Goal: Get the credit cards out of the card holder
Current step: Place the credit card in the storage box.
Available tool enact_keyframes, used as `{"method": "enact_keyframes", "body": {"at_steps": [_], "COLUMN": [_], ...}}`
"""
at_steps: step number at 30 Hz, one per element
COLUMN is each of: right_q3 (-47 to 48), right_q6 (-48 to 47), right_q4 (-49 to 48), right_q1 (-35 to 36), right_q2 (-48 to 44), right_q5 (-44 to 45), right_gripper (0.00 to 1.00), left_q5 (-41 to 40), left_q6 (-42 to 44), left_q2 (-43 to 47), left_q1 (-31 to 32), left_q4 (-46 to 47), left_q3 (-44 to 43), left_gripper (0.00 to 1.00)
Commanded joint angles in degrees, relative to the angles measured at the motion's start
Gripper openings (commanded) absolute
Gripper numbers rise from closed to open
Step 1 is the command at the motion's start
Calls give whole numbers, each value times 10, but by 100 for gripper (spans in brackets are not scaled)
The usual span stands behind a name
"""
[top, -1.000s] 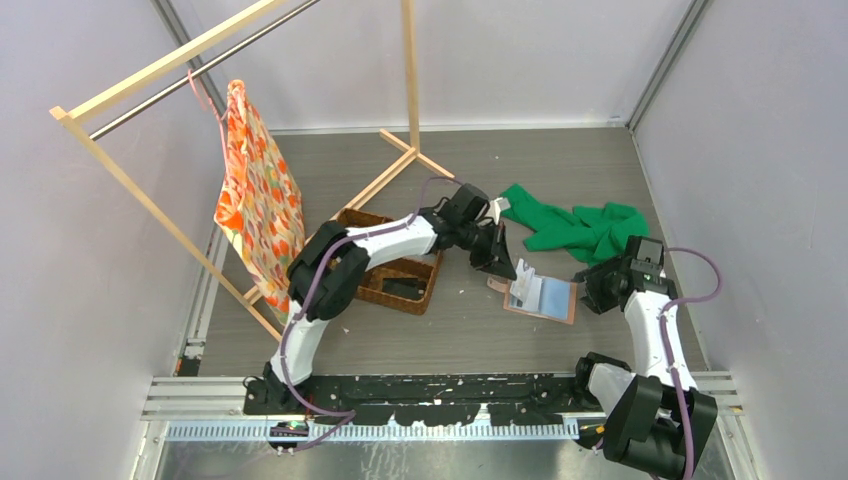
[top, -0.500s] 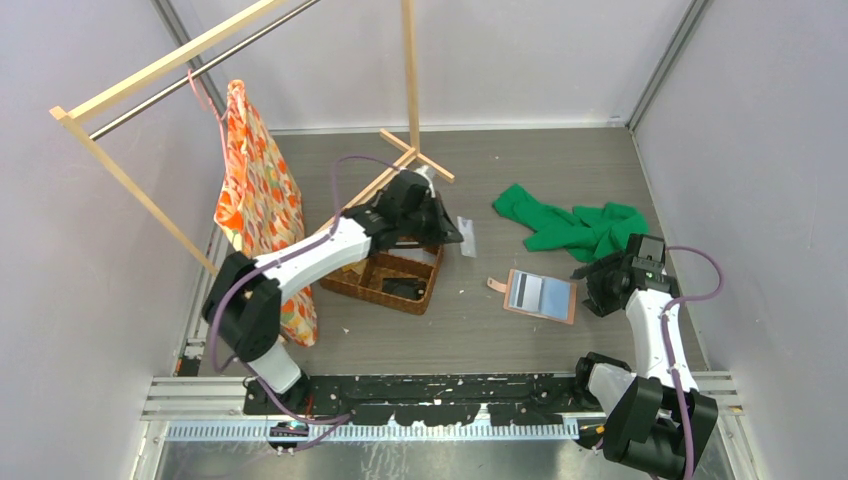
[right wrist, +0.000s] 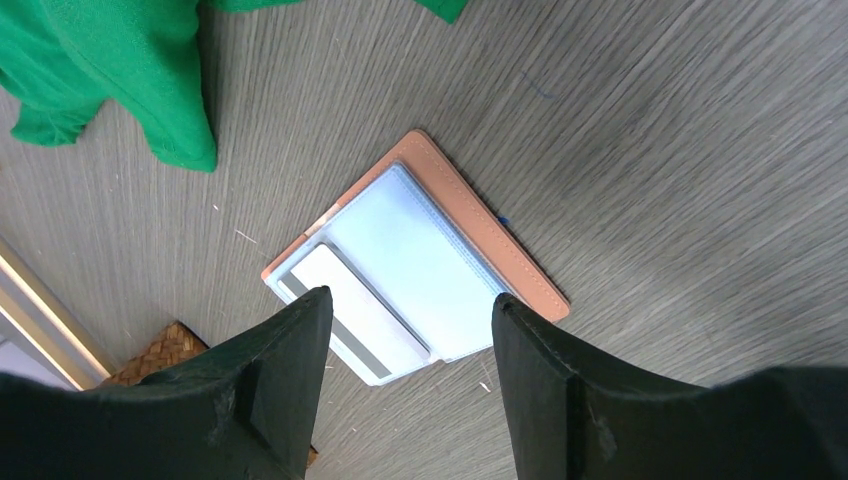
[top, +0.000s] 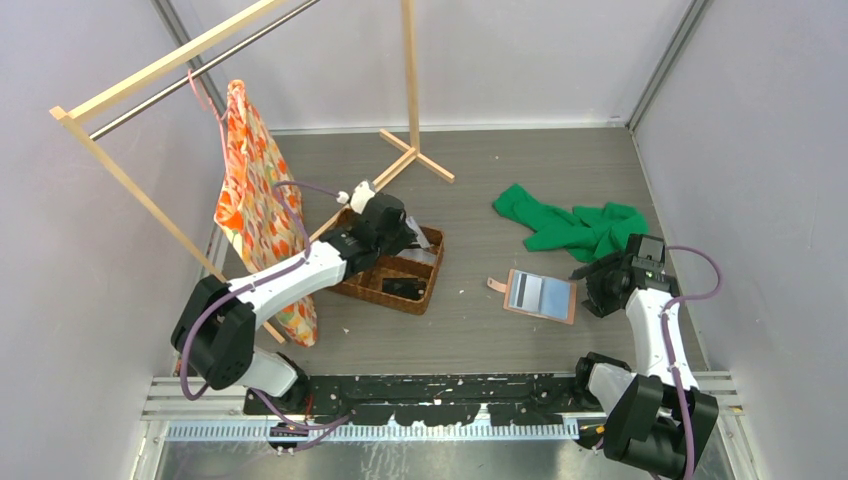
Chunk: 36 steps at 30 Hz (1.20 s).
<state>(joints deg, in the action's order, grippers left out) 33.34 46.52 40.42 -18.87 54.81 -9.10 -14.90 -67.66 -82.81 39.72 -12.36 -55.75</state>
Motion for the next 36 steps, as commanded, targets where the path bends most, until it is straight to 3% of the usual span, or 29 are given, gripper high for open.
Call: {"method": "enact_keyframes", "body": {"at_steps": [1, 14, 23, 29, 36], "right_q3": [23, 13, 13, 12, 11], "right_q6": [-11, -13, -13, -12, -13], "right_q4": [-1, -9, -6, -6, -4], "right_q1": [-2, -2, -2, -2, -3], "right_q2": [4, 10, 6, 2, -2], "right_q5": [-6, -7, -7, -10, -9], "right_gripper": [65, 65, 65, 65, 65], "left_q5": [-55, -87, -73, -52, -56], "left_q6": [-54, -125, -148, -141, -109], "left_q2": [1, 5, -5, -6, 45], "left_q1": [-11, -11, -11, -11, -7], "left_q4": [50, 79, 41, 39, 38], "left_q3": [14, 72, 60, 56, 52], "left_gripper": [0, 1, 1, 24, 28]}}
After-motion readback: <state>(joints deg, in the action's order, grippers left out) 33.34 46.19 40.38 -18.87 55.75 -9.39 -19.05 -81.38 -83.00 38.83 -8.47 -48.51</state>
